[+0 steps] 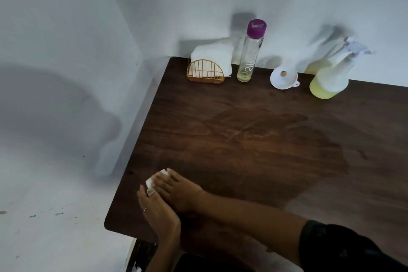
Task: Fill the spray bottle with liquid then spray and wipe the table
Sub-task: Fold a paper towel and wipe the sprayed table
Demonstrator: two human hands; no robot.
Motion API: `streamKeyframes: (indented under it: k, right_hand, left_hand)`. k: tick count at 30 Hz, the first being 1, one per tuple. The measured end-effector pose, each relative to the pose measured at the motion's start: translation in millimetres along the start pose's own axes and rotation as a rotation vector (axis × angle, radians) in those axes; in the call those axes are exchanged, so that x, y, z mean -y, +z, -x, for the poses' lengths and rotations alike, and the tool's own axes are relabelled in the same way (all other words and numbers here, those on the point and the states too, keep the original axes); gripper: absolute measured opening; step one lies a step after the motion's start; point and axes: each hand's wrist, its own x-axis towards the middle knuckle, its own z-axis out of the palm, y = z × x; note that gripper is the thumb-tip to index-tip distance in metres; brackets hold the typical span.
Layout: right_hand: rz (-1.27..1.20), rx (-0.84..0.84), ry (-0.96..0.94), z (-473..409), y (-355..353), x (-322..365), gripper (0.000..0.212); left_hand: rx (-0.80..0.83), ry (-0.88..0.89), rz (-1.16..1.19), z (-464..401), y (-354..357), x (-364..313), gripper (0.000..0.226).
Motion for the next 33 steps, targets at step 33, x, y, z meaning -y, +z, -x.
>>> streamKeyframes:
  k: [33]
  right_hand:
    - [-0.352, -0.168, 0.963, 193.2, 25.3, -213.6, 0.085]
  left_hand:
    - [0.130, 0.074, -0.179, 29.2, 3.8, 8.2, 0.056]
